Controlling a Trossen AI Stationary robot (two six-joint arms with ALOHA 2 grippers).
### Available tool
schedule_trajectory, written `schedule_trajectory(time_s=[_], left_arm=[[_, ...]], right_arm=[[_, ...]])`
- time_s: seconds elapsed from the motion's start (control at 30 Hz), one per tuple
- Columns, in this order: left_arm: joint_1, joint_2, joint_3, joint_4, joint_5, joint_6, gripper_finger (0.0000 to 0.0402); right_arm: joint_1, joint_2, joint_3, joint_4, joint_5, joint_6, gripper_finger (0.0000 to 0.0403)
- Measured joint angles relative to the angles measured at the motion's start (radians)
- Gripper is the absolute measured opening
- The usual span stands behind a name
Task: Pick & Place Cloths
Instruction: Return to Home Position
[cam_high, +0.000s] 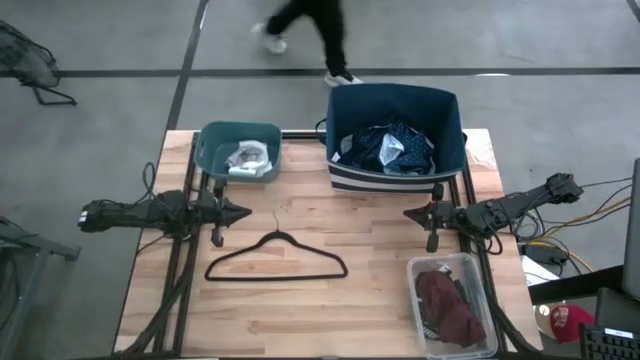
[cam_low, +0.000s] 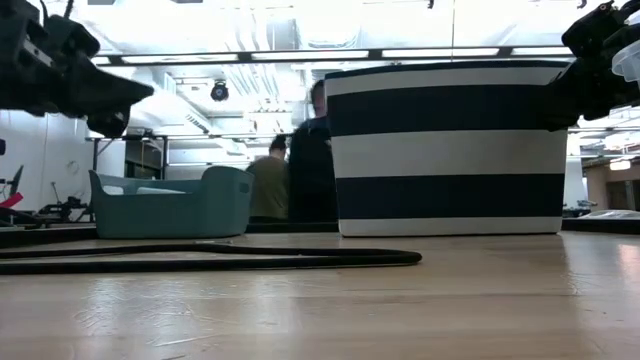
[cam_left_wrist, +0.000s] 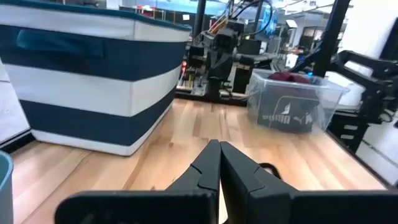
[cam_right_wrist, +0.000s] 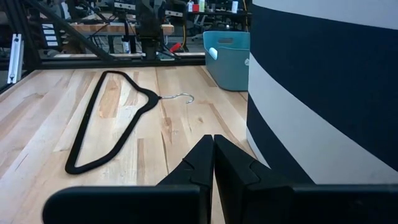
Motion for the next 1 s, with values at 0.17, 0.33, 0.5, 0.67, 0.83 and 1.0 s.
schedule_trajectory(time_s=[0.17,0.33,0.5,0.67,0.83,1.0], left_arm=[[0.000,0.001,-0.016,0.025,0.000,0.006,0.0008],[0.000,0.006,-0.016,0.020,-0.008,0.022,0.0010],[0.000,0.018,-0.016,0.019,-0.015,0.008,0.0011],[0.000,0.021,-0.016,0.019,-0.015,0.006,0.0012],[0.000,0.021,-0.016,0.018,-0.016,0.005,0.0012],[0.000,0.021,-0.016,0.018,-0.017,0.004,0.0012]], right_arm=[[0.000,0.000,0.000,0.000,0.000,0.000,0.0008],[0.000,0.000,0.000,0.000,0.000,0.000,0.0008],[0.000,0.000,0.000,0.000,0.000,0.000,0.0008],[0.000,0.000,0.000,0.000,0.000,0.000,0.0008],[0.000,0.000,0.000,0.000,0.000,0.000,0.0008],[0.000,0.000,0.000,0.000,0.000,0.000,0.0008]])
